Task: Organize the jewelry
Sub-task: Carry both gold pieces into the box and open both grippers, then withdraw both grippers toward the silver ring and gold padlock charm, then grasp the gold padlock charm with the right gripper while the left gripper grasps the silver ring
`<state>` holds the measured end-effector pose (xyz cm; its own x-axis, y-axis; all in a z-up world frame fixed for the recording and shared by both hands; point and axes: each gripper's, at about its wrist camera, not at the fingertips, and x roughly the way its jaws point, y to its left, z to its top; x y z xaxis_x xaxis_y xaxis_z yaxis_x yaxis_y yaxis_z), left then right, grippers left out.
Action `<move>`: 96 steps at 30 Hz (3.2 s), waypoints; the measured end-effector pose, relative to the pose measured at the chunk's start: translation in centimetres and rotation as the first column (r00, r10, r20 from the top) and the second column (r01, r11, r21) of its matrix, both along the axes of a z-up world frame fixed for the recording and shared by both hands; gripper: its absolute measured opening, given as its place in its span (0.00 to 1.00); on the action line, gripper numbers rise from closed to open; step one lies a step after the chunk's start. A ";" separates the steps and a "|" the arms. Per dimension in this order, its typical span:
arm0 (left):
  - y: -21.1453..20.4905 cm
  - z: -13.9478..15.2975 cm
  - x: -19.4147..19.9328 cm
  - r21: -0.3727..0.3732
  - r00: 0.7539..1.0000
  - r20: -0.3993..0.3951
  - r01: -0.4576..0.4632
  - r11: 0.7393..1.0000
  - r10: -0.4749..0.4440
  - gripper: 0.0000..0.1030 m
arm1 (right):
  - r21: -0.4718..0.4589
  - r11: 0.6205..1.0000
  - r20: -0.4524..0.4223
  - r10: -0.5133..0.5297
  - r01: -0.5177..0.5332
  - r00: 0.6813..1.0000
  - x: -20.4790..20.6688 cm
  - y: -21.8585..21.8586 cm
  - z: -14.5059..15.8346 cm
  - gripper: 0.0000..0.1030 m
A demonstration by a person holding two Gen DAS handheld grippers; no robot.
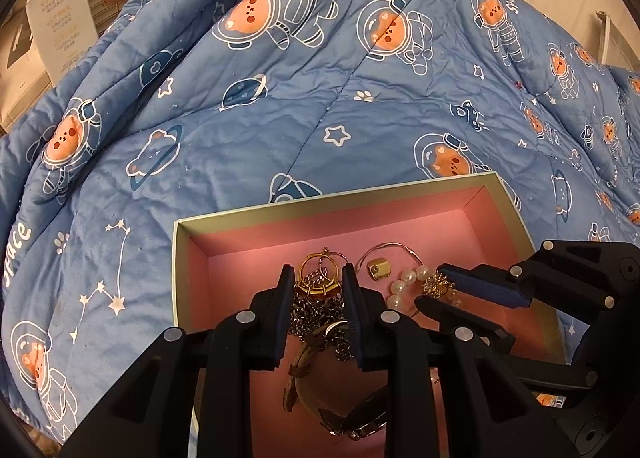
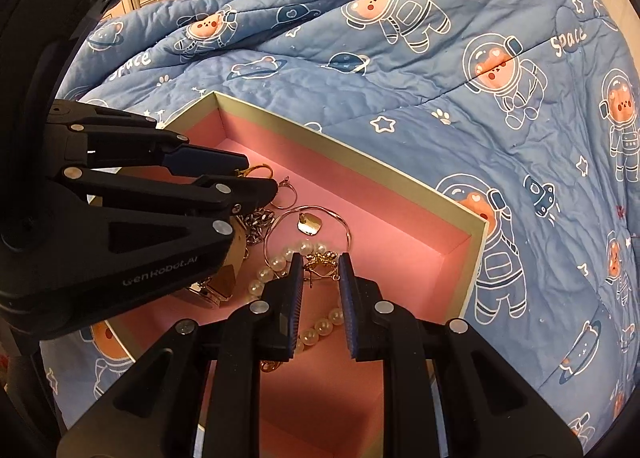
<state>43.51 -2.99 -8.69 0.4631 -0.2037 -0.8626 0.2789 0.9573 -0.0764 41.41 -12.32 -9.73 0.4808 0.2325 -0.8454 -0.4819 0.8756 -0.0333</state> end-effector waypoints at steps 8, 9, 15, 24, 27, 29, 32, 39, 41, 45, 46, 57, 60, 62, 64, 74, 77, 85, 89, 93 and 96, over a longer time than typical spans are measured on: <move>0.0 0.7 -0.4 0.019 0.999 0.040 0.003 1.000 -0.004 0.44 | -0.032 0.999 0.031 0.012 -0.011 0.999 -0.4 0.2 0.2 0.47; 0.1 0.9 -0.6 0.017 0.999 0.047 0.002 1.000 -0.003 0.46 | -0.031 0.999 0.044 0.012 -0.010 0.999 -0.5 0.1 0.4 0.48; 1.3 2.6 -2.0 0.037 0.993 0.120 -0.029 0.999 0.024 0.72 | -0.052 0.999 0.097 0.014 -0.009 0.995 -1.6 -0.4 1.7 0.65; 3.5 4.5 -8.5 -0.083 0.969 0.235 -0.064 0.994 0.082 0.93 | 0.058 0.997 0.174 -0.052 0.042 0.983 -6.2 -4.2 4.4 0.84; 3.8 4.2 -11.3 -0.105 0.963 0.252 -0.075 0.992 0.099 0.93 | 0.112 0.992 0.170 -0.083 0.064 0.982 -8.2 -5.7 4.6 0.84; 4.0 3.8 -13.2 -0.119 0.958 0.264 -0.080 0.990 0.109 0.93 | 0.142 0.987 0.163 -0.101 0.078 0.981 -9.5 -6.5 4.4 0.84; 3.8 2.9 -16.0 -0.105 0.955 0.281 -0.072 0.992 0.099 0.93 | 0.156 0.985 0.156 -0.102 0.077 0.982 -11.7 -7.5 3.5 0.84; 2.9 0.4 -20.8 -0.104 0.965 0.249 -0.055 0.993 0.080 0.93 | 0.160 0.985 0.107 -0.080 0.062 0.991 -16.3 -8.7 0.4 0.82; 2.7 0.0 -21.5 -0.127 0.967 0.239 -0.065 0.990 0.094 0.93 | 0.159 0.985 0.094 -0.080 0.064 0.992 -17.1 -8.8 -0.4 0.79; 2.1 -0.7 -22.9 -0.146 0.966 0.230 -0.083 0.986 0.115 0.93 | 0.166 0.983 0.069 -0.089 0.076 0.994 -17.9 -8.7 -1.5 0.68; 1.9 -0.9 -23.2 -0.142 0.966 0.230 -0.086 0.986 0.117 0.93 | 0.166 0.983 0.064 -0.090 0.079 0.994 -18.0 -8.6 -1.7 0.67; -0.3 -2.3 -24.6 -0.071 0.972 0.223 -0.060 0.996 0.075 0.93 | 0.143 0.985 0.049 -0.101 0.094 0.994 -17.1 -7.3 -2.9 0.38; -0.7 -2.3 -24.7 -0.058 0.971 0.228 -0.055 0.997 0.067 0.93 | 0.147 0.985 0.048 -0.102 0.094 0.994 -16.8 -7.1 -2.9 0.26; -0.8 -2.3 -24.7 -0.056 0.971 0.230 -0.054 0.997 0.065 0.93 | 0.146 0.985 0.053 -0.098 0.089 0.994 -16.9 -7.0 -3.0 0.20; -0.9 -2.3 -24.5 -0.057 0.972 0.228 -0.046 0.997 0.058 0.93 | 0.148 0.985 0.057 -0.095 0.086 0.994 -17.0 -7.0 -2.9 0.15; -3.4 -2.1 -23.7 -0.046 0.968 0.245 0.073 0.996 -0.060 0.79 | 0.160 0.979 0.046 -0.138 0.129 0.989 -17.5 -9.0 -2.5 0.15; -4.9 -2.4 -23.0 -0.032 0.966 0.234 0.118 0.993 -0.107 0.72 | 0.161 0.975 0.043 -0.164 0.155 0.986 -17.8 -10.3 -2.3 0.15; -7.7 -2.9 -21.0 0.004 0.965 0.204 0.170 0.985 -0.168 0.59 | 0.162 0.967 0.025 -0.204 0.198 0.979 -18.3 -12.6 -2.5 0.15; -8.3 -3.0 -19.9 0.001 0.969 0.191 0.162 0.987 -0.159 0.52 | 0.170 0.964 0.019 -0.212 0.206 0.977 -18.4 -12.9 -2.6 0.15; -8.4 -3.0 -19.3 -0.005 0.971 0.184 0.155 0.988 -0.152 0.36 | 0.172 0.963 0.016 -0.213 0.207 0.977 -18.3 -12.9 -2.6 0.15; -8.0 -3.0 -18.9 -0.026 0.975 0.179 0.140 0.990 -0.133 0.22 | 0.172 0.963 0.015 -0.213 0.207 0.977 -18.2 -12.9 -2.6 0.15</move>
